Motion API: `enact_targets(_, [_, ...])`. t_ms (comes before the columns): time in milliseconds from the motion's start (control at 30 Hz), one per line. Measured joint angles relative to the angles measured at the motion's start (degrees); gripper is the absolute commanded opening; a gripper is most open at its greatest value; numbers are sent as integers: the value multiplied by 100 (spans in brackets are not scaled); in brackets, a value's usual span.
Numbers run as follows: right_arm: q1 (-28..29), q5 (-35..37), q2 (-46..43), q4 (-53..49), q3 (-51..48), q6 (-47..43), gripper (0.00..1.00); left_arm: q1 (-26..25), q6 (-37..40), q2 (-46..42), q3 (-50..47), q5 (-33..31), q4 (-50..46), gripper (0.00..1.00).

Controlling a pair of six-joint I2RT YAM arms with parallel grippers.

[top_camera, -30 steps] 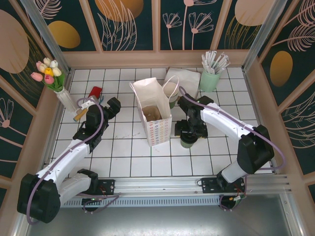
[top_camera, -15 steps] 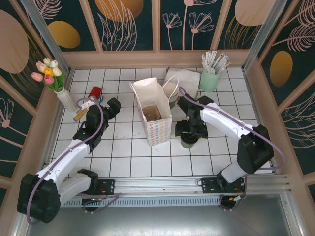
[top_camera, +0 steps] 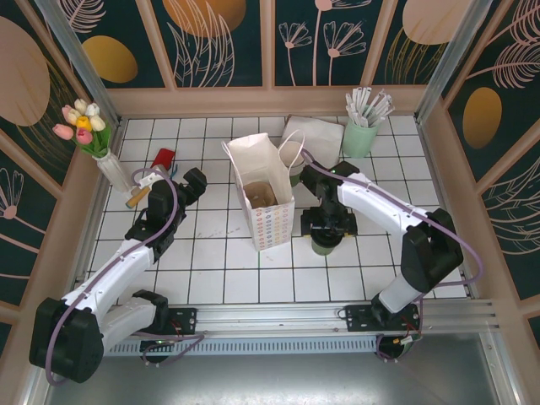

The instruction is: Pack the takeout coffee

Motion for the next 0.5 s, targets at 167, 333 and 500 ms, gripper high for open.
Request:
enact_targets(167, [11, -13, 0, 20, -7, -2, 98, 0, -2, 11, -4, 0, 0, 99])
enact_targets(333, [11, -118, -4, 144, -116, 0, 99, 0, -2, 11, -7, -2, -2, 99])
enact_targets(500, [9, -173, -15, 216, -138, 2, 99, 0, 0, 11, -7, -42, -2, 99])
